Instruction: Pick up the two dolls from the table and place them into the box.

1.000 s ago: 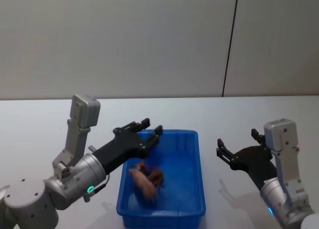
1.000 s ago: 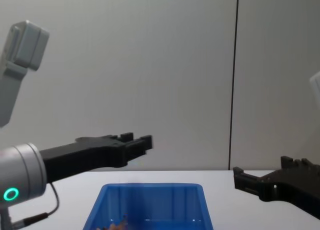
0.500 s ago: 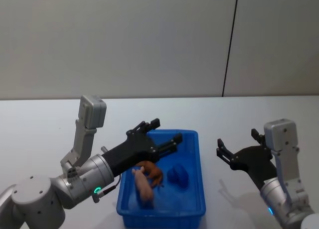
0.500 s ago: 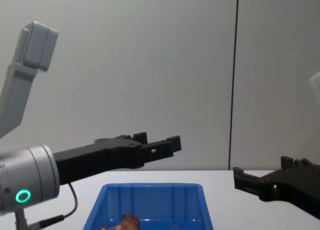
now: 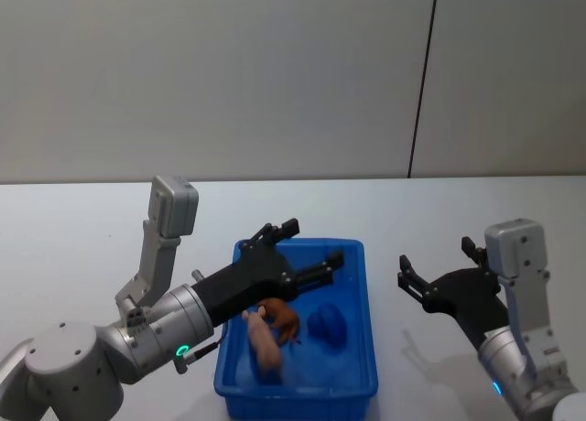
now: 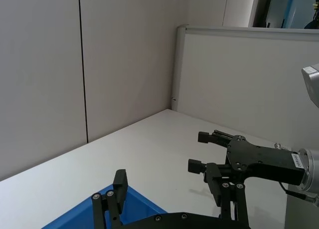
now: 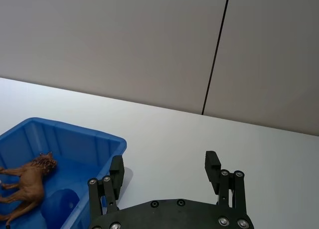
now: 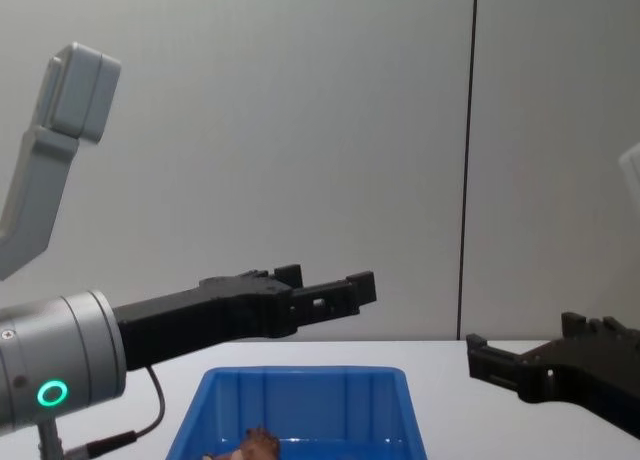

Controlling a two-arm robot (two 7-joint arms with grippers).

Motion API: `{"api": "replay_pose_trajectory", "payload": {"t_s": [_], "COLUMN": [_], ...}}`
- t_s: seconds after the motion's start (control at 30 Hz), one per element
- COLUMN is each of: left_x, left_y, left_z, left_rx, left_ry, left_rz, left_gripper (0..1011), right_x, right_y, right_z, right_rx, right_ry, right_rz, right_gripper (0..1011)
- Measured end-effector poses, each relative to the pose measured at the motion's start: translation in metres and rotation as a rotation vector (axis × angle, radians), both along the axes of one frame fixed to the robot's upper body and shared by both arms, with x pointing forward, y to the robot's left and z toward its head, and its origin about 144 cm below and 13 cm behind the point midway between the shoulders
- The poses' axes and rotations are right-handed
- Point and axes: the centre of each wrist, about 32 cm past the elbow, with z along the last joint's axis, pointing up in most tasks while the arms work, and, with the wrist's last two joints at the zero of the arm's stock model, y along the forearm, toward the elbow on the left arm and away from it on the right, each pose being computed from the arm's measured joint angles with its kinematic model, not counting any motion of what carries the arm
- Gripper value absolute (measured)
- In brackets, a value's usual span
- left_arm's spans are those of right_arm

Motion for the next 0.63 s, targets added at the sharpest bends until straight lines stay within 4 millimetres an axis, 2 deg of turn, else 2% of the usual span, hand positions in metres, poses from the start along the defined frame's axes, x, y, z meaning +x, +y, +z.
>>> {"api": "replay_pose_trajectory", "payload": {"t_s": [0.63], "left_x": [0.0008], "left_y": [-0.0007], "left_z": [-0.0005], "left_rx": [-0.005], "left_ry": [0.0], "left_rz": [-0.013], "left_gripper": [1001], "right_x": [0.0], "right_y": [0.0], "right_z": [0.0], "right_rx": [0.0], "right_ry": [0.0], "right_rz": [0.0], "right_gripper": [1001]}}
